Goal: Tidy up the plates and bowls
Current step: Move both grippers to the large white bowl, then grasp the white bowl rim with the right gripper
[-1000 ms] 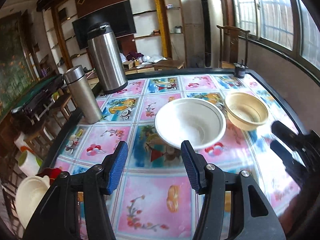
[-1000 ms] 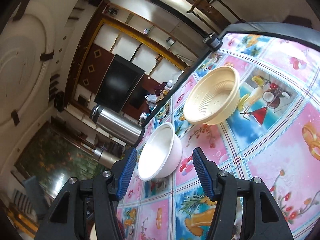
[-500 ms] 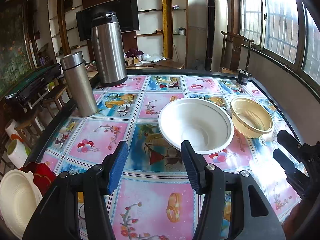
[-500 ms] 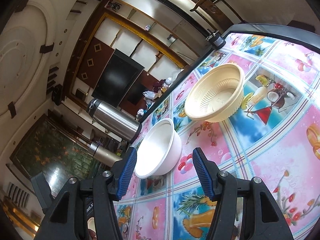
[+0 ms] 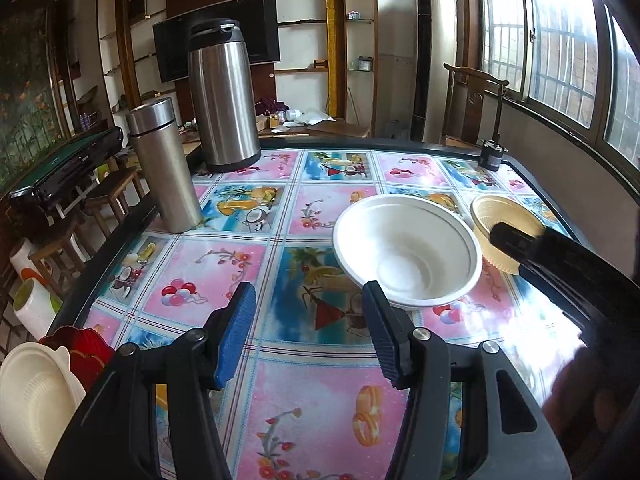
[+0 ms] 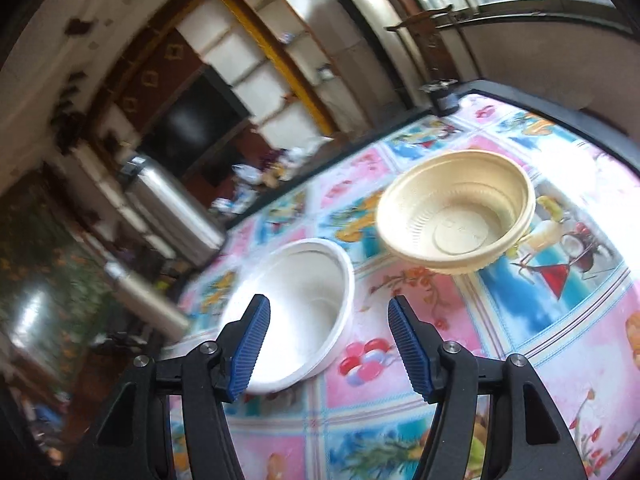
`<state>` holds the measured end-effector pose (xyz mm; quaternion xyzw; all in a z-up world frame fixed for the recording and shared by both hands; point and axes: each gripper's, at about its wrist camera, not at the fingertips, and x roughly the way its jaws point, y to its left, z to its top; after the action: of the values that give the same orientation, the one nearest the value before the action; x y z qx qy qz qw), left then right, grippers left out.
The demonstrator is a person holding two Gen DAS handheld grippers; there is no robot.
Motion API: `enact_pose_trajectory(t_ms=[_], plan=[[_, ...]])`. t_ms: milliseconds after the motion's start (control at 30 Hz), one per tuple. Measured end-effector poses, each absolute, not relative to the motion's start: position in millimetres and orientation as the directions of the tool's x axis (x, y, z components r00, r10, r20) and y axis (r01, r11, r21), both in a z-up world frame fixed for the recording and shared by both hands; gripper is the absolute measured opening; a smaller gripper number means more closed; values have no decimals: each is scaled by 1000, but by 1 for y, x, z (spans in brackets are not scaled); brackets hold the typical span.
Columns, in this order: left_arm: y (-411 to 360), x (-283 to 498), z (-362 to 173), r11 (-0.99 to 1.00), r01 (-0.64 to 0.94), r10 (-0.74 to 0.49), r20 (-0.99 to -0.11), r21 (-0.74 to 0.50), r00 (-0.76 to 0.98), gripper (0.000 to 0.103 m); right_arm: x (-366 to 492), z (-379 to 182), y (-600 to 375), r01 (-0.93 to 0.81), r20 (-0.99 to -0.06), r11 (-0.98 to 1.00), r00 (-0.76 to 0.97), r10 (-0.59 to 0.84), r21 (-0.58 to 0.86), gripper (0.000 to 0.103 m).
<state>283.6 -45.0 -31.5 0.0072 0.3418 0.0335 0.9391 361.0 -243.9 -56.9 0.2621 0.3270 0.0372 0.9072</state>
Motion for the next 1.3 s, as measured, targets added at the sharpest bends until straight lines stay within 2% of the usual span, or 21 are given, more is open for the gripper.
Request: enact_pose_trajectory(t_ms=[100, 267, 333, 400, 467, 500, 933, 1300], plan=[[-39, 288, -35, 998, -65, 64, -654, 23, 753, 54, 380, -64, -233, 189, -648, 867, 739, 184, 462, 65], [-32, 291, -38, 997, -78, 60, -667, 2, 743, 54, 400, -82, -221, 255, -717, 877, 684, 134, 408, 65], [-30, 291, -38, 997, -81, 58, -667, -4, 743, 54, 406, -89, -218, 285, -748, 872, 651, 128, 397, 61], [-29, 292, -39, 997, -77, 50, -671, -10, 740, 54, 410, -95, -217, 303, -767, 868, 629, 128, 393, 48], [-28, 292, -39, 997, -73, 43, -673, -17, 738, 54, 412, -99, -215, 316, -788, 874, 605, 114, 369, 16], [-28, 292, -39, 997, -73, 41, -675, -18, 737, 54, 413, -101, -215, 319, -794, 875, 598, 113, 365, 12], [-8, 303, -46, 993, -90, 8, -723, -75, 690, 54, 384, -97, -246, 319, -805, 839, 554, 212, 440, 7], [-15, 304, -52, 987, 33, -145, -788, -156, 598, 54, 319, -91, -263, 152, -803, 885, 508, 311, 439, 8]])
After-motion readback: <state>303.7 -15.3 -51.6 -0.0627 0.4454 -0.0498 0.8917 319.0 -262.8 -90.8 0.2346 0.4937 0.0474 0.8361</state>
